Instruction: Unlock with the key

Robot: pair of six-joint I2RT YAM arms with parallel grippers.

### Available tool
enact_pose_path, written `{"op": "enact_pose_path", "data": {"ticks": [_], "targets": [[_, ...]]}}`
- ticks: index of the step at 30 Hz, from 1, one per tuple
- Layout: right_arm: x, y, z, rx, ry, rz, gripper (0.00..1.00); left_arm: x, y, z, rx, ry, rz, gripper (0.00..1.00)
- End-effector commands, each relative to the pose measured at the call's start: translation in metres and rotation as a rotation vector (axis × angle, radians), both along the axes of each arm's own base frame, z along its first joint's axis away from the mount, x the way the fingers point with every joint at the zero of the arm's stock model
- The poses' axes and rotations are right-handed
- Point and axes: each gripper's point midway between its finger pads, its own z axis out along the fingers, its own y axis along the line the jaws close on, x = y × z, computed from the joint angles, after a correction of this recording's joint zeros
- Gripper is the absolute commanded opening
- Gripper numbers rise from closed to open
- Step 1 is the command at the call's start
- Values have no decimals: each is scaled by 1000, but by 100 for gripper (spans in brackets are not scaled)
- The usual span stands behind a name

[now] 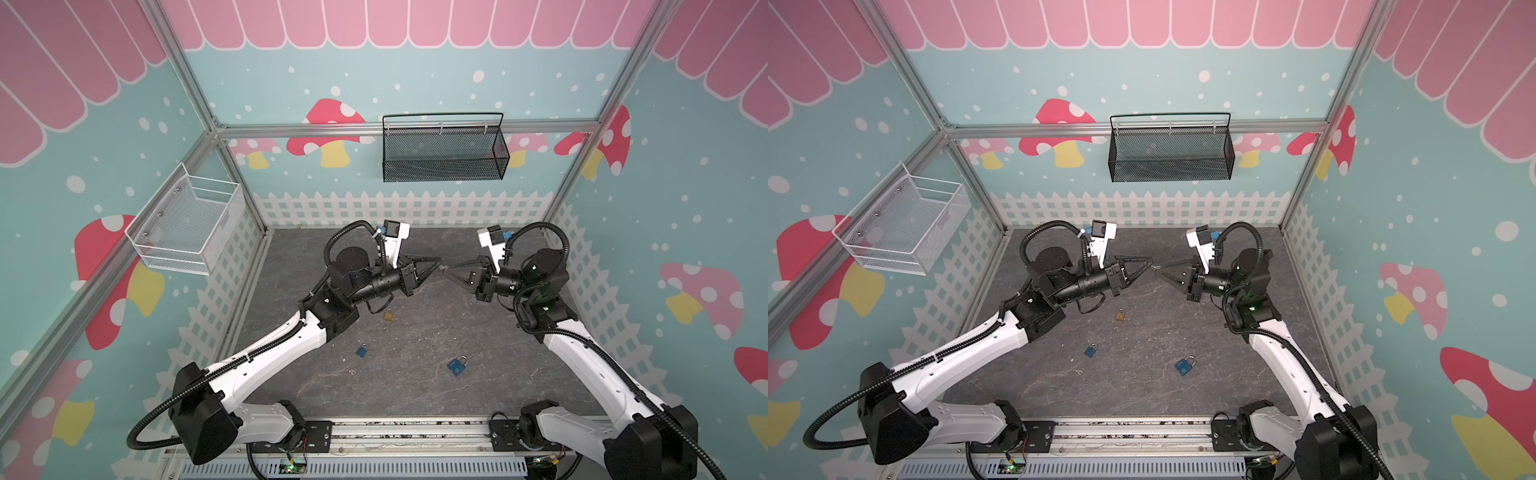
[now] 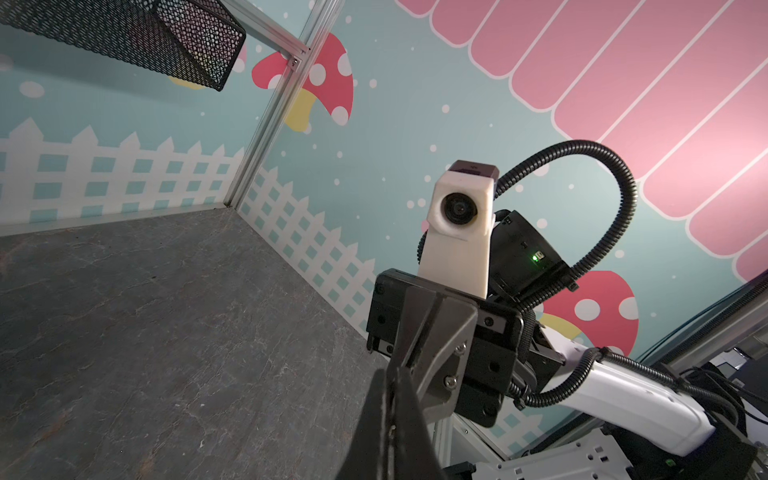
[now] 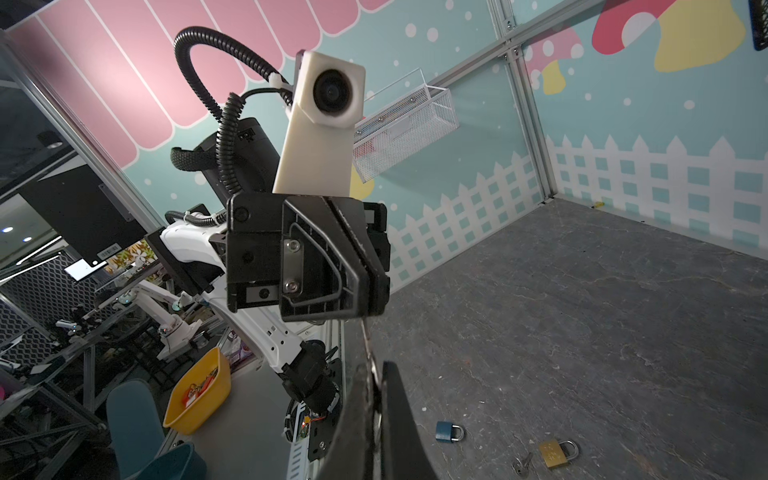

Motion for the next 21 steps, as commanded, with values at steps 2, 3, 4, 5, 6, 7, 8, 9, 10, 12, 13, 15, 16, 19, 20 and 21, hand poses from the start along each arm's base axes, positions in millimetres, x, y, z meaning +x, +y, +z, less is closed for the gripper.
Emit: {"op": "enact_pose_path", "data": {"ticks": [2,3,4,5,6,7,8,9,10,12,13,15,16,19,20,21], "targets": [[-6,-1,5,8,-27,11,0,4,2,11,-25,-15,1,0],[-7,-1,5,9,-29,11,0,4,2,11,-25,-17,-1,0],[-8,-2,6,10,-32,10,0,4,2,11,-25,-18,-1,0],[-8,-2,6,10,-33,5,0,4,3,10,-24,-18,2,0],[-9,-2,7,11,-37,2,0,5,4,11,-26,-18,5,0],[-9,-3,7,12,-35,-7,0,6,5,11,-27,-14,9,7],[-7,-4,5,9,-26,-24,0,8,8,10,-27,-9,17,18],[-6,-5,2,1,-14,-39,0,9,10,10,-28,-5,24,29],[-2,-8,-2,-8,4,-71,0,11,12,8,-28,-1,36,38],[4,-14,-13,-29,49,-122,0,16,20,-1,-11,15,79,47],[7,-18,-20,-42,80,-153,0,19,25,-8,10,22,116,48],[12,-28,-37,-62,145,-202,0,25,33,-26,57,50,176,50],[14,-33,-46,-70,182,-227,0,27,36,-37,75,76,198,51],[18,-48,-76,-101,274,-297,0,30,35,-78,169,182,230,52],[19,-55,-87,-117,302,-325,0,28,33,-93,216,215,235,53],[19,-59,-95,-128,324,-344,0,25,31,-105,257,236,236,53]]}}
